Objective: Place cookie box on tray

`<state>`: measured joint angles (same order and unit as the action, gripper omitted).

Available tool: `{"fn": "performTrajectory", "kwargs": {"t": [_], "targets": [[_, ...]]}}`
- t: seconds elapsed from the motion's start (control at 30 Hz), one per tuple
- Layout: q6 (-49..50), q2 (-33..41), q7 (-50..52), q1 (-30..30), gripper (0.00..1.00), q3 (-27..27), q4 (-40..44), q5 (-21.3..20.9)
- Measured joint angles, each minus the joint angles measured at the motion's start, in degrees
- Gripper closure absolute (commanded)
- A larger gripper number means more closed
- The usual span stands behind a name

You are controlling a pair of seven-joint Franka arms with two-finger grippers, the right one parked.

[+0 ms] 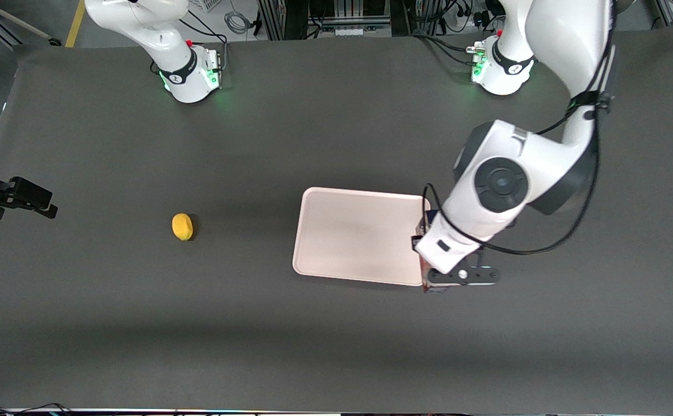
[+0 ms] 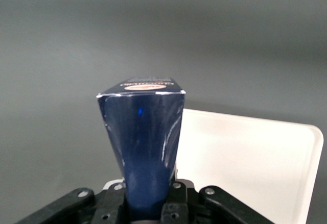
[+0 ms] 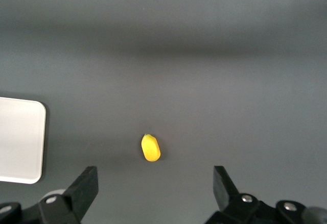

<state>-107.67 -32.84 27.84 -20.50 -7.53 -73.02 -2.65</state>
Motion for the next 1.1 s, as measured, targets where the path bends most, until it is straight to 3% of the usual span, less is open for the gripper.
{"fn": "performTrajectory", "kwargs": {"t": [0.33,0.6,1.1], "targets": [[-6.5,-4.8,0.1,-3.7,0.77,-0.8,-4.2,-3.5],[-12.9,-5.7,0.1,-3.9,0.79,-0.7,-10.4,-3.7],[-14.1,-5.7,0.1,-3.8,0.79,-0.5,-14.2,-3.8]]}}
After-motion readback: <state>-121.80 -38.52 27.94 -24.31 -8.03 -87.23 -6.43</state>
